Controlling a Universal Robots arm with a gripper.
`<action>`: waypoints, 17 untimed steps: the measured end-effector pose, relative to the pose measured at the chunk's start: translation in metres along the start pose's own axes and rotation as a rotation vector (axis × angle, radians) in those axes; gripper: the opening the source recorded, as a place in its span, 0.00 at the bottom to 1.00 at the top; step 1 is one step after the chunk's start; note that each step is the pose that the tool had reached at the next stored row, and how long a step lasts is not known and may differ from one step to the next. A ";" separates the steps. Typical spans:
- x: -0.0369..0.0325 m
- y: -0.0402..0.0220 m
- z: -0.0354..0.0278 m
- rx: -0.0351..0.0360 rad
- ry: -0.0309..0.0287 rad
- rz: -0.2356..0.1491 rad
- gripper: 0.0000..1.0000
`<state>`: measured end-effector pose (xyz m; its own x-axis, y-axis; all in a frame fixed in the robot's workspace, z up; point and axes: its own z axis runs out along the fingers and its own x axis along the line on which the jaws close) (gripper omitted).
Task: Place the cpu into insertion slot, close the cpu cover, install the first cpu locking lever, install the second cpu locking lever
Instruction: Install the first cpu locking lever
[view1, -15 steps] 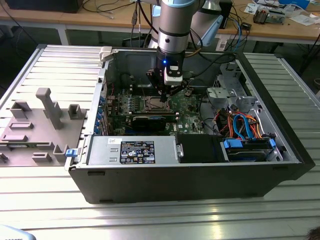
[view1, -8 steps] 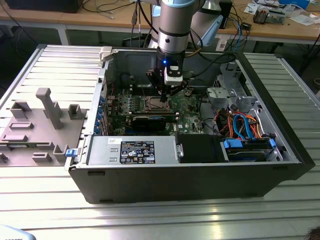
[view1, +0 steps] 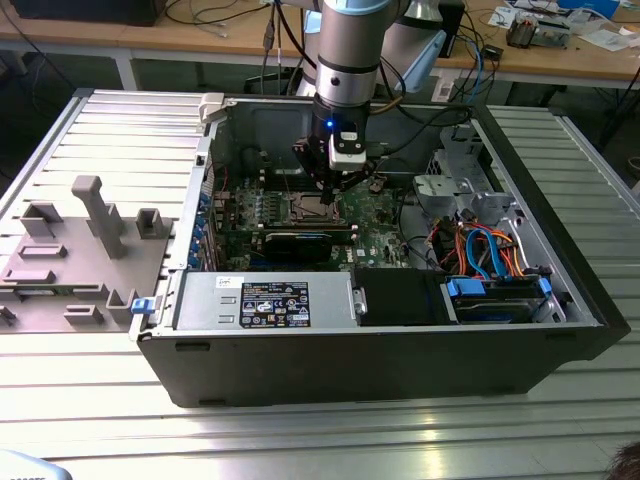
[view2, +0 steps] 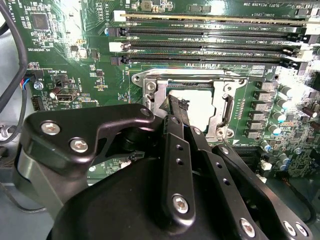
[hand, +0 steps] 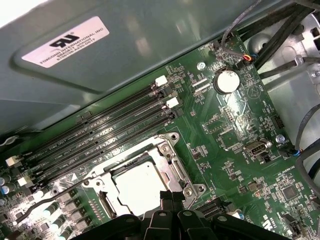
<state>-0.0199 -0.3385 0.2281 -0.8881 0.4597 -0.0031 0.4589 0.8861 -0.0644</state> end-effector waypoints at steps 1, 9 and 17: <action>0.0000 0.0000 0.0000 0.0000 -0.0001 -0.001 0.11; 0.0000 0.0000 0.0001 0.0000 -0.0006 -0.009 0.11; 0.0000 0.0000 0.0002 0.0000 -0.0011 -0.017 0.11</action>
<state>-0.0199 -0.3386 0.2279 -0.8958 0.4444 -0.0031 0.4436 0.8939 -0.0644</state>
